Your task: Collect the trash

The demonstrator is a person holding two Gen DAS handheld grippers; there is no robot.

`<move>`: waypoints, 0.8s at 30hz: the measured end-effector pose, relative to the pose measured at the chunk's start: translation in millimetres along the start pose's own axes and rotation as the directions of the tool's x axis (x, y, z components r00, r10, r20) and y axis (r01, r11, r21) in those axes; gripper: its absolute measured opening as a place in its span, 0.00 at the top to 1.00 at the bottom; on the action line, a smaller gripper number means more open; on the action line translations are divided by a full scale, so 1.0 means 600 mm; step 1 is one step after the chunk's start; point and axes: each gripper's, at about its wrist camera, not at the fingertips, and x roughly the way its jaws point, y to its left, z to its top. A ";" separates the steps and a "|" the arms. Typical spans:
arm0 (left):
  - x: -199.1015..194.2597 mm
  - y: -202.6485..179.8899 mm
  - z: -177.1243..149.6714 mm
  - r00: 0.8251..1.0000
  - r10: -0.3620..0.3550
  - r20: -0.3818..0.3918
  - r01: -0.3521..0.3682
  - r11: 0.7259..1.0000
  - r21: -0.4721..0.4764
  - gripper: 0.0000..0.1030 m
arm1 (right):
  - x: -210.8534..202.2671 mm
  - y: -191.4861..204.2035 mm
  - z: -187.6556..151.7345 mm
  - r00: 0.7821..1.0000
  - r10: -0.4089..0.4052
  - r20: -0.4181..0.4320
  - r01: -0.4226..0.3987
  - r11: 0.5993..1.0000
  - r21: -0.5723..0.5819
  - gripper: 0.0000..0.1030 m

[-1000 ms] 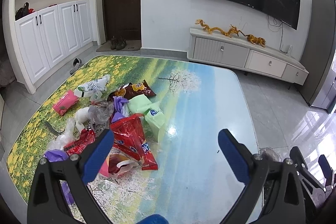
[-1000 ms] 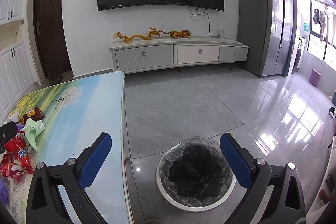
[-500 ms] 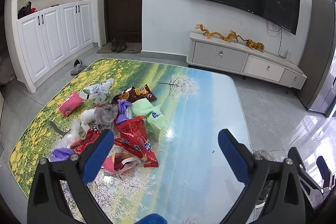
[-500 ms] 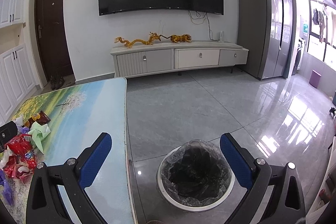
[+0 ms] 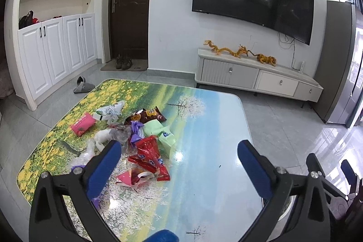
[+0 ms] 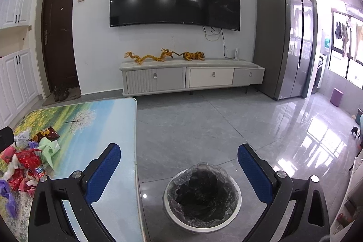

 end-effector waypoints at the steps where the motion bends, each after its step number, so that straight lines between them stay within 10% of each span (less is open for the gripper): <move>1: -0.008 0.007 0.002 1.000 0.007 0.013 -0.007 1.000 -0.002 0.00 | -0.007 0.003 0.003 1.000 0.010 0.008 -0.010 1.000 -0.001 0.00; 12: -0.015 0.160 -0.025 0.993 0.114 -0.015 -0.115 0.988 -0.103 0.00 | -0.016 0.078 -0.002 0.964 0.253 -0.079 -0.257 0.966 -0.038 0.00; 24: 0.072 0.288 -0.097 0.972 0.119 -0.201 -0.164 0.962 -0.220 0.02 | 0.016 0.201 -0.052 0.807 0.535 -0.250 -0.569 0.817 -0.090 0.13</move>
